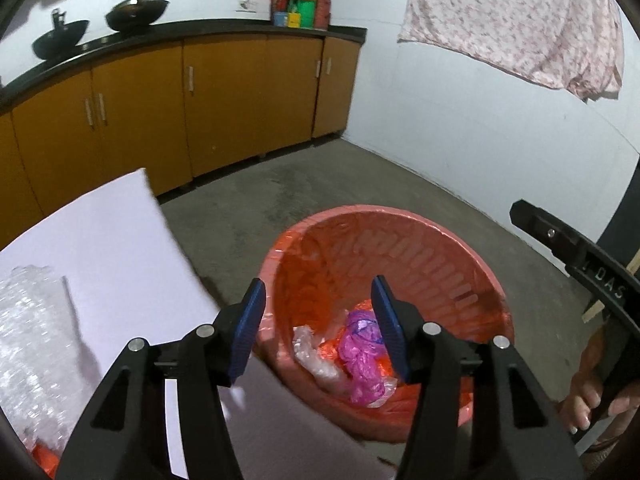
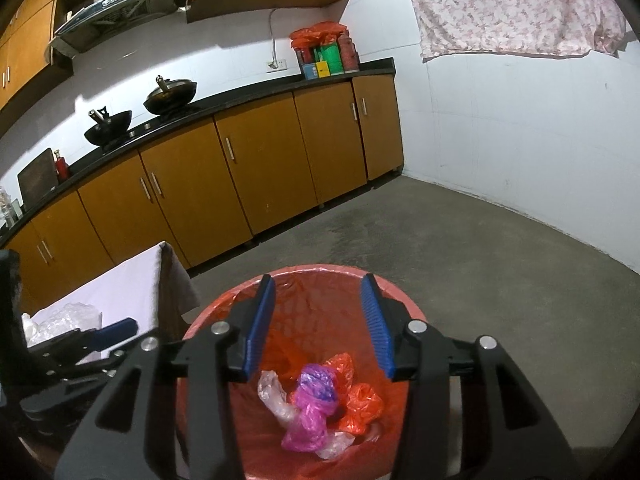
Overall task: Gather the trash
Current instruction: 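Move both open grippers back over the table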
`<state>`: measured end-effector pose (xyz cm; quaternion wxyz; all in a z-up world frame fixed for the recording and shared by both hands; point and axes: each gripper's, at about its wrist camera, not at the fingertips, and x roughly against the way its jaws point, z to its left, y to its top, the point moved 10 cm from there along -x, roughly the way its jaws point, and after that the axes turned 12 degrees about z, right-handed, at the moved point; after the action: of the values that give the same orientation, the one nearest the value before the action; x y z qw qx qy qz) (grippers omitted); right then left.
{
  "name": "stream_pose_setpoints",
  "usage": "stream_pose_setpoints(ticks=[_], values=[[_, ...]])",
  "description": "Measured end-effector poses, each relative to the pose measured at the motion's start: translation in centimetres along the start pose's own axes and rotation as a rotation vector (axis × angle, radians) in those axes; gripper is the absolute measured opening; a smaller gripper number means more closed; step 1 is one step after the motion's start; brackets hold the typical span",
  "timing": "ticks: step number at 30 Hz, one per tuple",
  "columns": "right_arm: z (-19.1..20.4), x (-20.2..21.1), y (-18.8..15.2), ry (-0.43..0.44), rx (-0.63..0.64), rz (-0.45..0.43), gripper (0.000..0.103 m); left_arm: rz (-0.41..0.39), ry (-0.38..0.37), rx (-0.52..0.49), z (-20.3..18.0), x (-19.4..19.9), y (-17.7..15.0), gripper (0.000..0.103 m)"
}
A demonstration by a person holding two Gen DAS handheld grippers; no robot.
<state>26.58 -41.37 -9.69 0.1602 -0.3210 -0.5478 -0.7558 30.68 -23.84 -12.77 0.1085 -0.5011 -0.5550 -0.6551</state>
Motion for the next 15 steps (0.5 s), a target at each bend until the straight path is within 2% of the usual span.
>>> stream_pose_setpoints(ticks=[5, 9, 15], values=[[1.7, 0.7, -0.4, 0.022, 0.028, 0.003, 0.045, -0.064, 0.067, 0.039, 2.4, 3.9, -1.4, 0.059], [4.7, 1.5, -0.9, 0.066, 0.072, 0.007, 0.046, -0.111, 0.132, 0.081, 4.8, 7.6, -3.1, 0.062], [10.8, 2.3, -2.8, 0.159, 0.151, 0.035, 0.046, -0.199, 0.237, 0.242, 10.8, 14.5, -6.7, 0.066]])
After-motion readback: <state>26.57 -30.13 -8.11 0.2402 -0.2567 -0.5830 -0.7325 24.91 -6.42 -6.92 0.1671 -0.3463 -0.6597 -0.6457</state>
